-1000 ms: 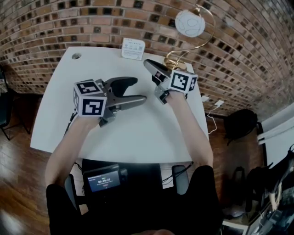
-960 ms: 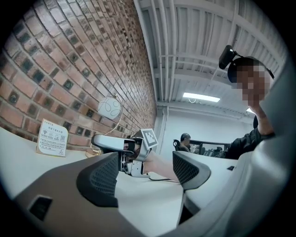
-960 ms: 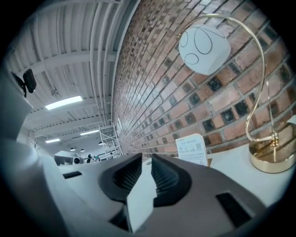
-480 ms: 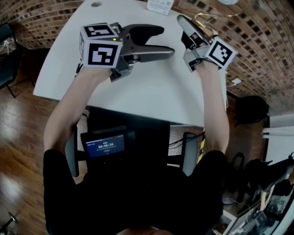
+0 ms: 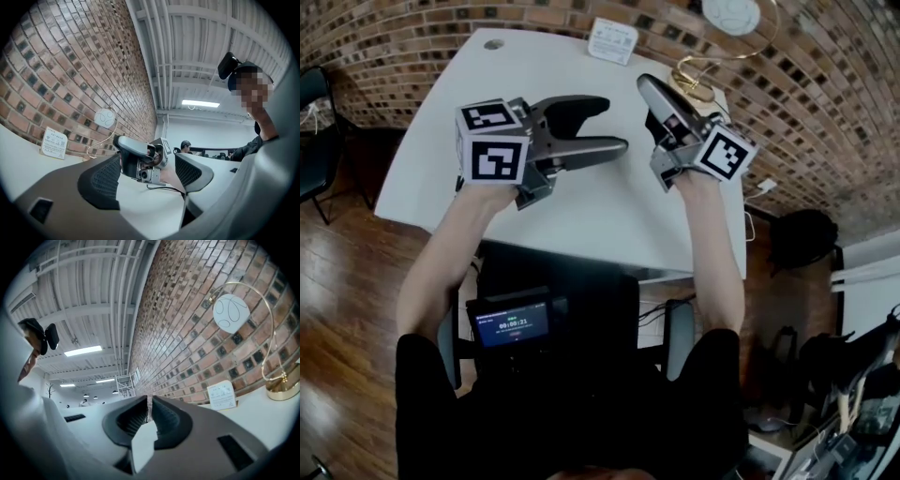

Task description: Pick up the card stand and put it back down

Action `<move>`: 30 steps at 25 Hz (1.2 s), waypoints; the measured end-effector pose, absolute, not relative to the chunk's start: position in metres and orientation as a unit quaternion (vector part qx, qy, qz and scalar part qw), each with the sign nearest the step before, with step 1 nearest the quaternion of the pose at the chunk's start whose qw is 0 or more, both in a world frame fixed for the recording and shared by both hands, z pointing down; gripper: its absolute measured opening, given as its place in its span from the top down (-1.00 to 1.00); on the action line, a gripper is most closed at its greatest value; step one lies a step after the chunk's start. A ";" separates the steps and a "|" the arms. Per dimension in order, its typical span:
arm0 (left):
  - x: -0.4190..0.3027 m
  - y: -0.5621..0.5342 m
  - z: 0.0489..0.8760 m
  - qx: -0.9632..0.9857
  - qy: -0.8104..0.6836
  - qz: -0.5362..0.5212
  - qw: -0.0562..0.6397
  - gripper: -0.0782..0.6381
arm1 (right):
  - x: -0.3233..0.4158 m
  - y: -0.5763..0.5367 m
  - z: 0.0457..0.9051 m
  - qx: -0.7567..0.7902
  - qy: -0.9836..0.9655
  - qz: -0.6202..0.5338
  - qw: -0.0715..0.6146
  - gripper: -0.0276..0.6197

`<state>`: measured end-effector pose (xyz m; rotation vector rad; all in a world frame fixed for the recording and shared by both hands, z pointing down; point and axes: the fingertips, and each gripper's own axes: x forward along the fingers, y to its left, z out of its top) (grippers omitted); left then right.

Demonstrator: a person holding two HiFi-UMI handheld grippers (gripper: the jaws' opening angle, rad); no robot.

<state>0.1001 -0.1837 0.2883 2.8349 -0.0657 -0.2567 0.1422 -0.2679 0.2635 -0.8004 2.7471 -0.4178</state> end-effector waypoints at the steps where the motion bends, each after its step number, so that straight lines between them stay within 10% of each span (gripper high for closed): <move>1: 0.098 -0.177 0.288 0.984 -0.022 -0.093 0.149 -0.22 | 0.141 -0.259 0.262 -0.272 0.943 -0.142 0.129 0.78; 30: 0.087 0.016 0.268 0.984 0.027 -0.122 0.125 -0.22 | 0.127 -0.004 0.235 -0.204 0.962 -0.054 0.172 0.80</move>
